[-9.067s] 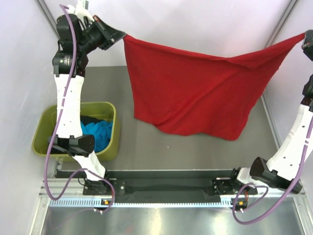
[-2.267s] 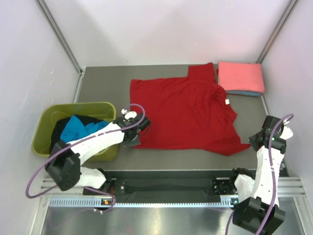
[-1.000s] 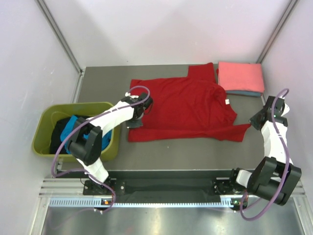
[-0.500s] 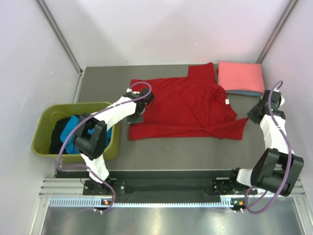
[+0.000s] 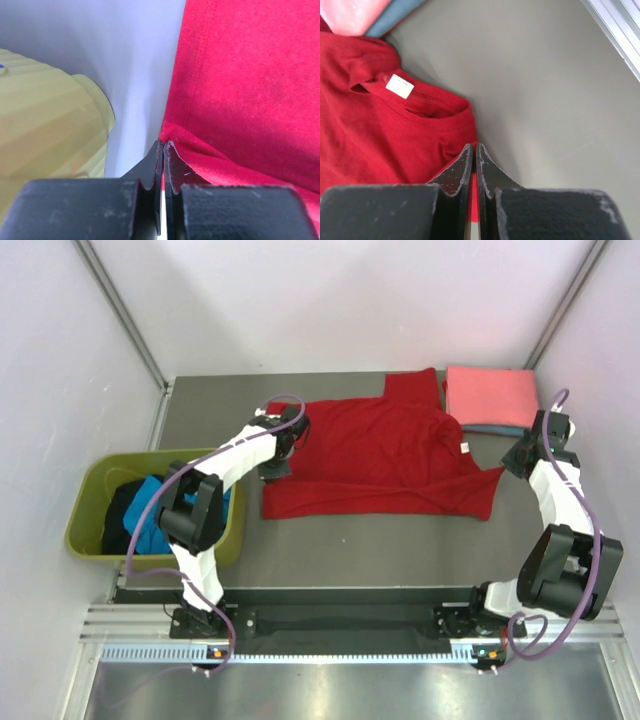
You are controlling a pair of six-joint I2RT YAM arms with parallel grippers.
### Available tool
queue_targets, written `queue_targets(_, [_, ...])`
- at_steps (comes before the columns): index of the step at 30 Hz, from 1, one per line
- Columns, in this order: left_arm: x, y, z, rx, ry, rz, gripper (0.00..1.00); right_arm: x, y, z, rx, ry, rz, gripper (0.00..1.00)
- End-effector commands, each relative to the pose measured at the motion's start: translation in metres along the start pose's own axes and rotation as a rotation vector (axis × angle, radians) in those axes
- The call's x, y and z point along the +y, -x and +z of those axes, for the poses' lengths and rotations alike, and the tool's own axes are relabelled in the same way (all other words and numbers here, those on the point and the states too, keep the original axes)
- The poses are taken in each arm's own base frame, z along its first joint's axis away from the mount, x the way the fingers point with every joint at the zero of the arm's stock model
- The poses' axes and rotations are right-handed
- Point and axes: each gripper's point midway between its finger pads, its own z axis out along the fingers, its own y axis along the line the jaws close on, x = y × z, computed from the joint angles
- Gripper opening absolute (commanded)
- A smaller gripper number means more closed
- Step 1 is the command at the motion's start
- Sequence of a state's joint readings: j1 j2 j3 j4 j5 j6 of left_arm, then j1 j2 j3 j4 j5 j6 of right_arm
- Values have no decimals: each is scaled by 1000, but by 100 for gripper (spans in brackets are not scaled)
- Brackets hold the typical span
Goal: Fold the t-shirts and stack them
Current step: Fold the tshirt
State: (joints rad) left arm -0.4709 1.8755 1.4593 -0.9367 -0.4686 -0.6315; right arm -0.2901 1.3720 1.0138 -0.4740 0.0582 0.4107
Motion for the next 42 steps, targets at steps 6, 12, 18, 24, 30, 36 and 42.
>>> queue_targets(6, [0,31,3,-56,31,9,0,29,41,7,-85,68,-50,0])
queue_targets(12, [-3,32,12,-32,45,36,0,37,37,27,-30,65,-110,1])
queue_targets(18, [-4,37,15,-42,57,44,0,53,35,38,-26,37,-231,1])
queue_targets(24, [-4,36,22,-26,69,55,0,73,48,38,-77,73,-291,1])
queue_targets(30, [-2,37,28,-23,93,62,0,86,58,38,-107,97,-334,1])
queue_targets(36, [-4,37,36,-6,101,75,0,88,60,42,-103,94,-358,1])
queue_targets(42, [-1,37,41,5,120,70,0,91,54,52,-87,112,-351,4])
